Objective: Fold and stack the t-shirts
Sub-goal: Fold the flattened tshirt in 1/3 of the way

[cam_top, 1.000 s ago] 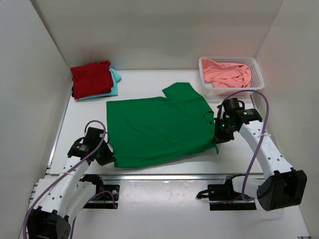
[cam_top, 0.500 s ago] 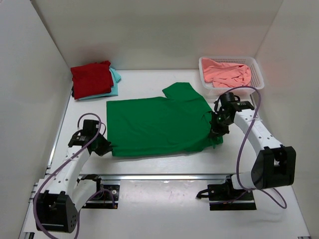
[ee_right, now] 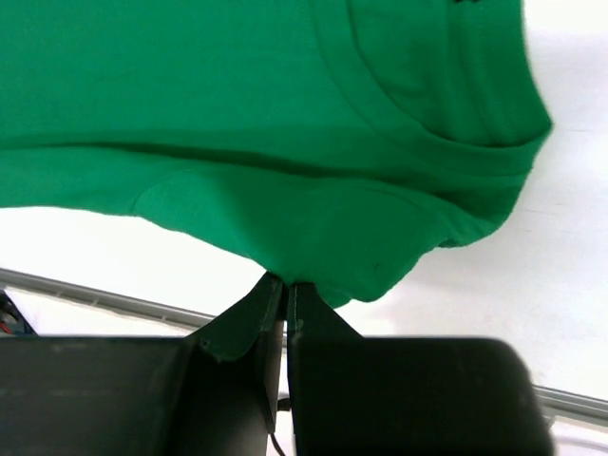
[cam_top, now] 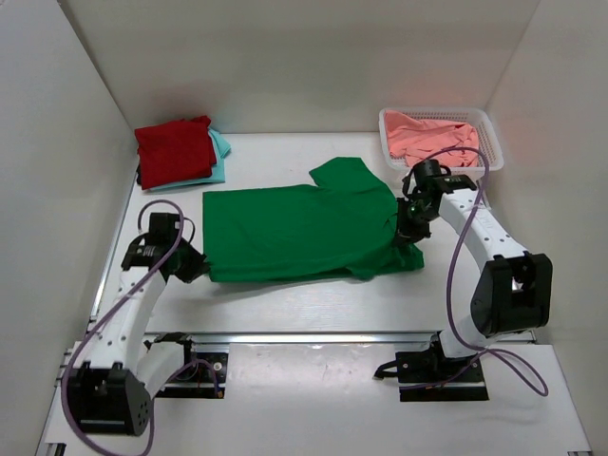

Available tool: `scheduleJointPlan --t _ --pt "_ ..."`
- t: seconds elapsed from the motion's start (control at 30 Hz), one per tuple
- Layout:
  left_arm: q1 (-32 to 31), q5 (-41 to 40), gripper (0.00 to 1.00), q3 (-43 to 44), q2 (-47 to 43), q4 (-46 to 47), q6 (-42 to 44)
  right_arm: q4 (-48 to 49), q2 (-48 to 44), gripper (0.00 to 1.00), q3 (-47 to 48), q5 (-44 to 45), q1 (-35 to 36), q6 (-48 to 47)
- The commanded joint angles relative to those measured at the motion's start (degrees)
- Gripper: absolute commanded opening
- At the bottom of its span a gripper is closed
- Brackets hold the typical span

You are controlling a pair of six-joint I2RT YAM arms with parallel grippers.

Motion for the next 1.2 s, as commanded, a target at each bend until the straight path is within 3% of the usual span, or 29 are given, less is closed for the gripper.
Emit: scheduleJointPlan --t 0.0,0.3,0.5,0.83,1.17 --pt "-0.4 -0.1 0.0 -1.6 -7.6 -7.2 -2.9 -0.6 -3.1 0.0 -2.1 -0.7 1.2 -0.4" --pt "-3.7 0.4 0.0 -10.5 -22.9 -14.8 -10.9 -0.6 -10.3 0.0 -8.7 -1.0 3.7 0.1" --pt "-4.3 1.9 0.0 -16.1 -26.5 -10.8 -14.5 -0.3 -11.5 0.0 -10.6 -2.2 4.8 -0.6" --pt "-1.0 0.5 0.0 -13.1 -13.0 -1.5 -8.4 0.6 -5.2 0.0 -6.5 -2.7 0.0 1.0" --pt "1.5 -0.8 0.0 -4.3 4.1 4.5 -3.0 0.3 4.0 0.0 1.4 -4.9 -4.8 1.5"
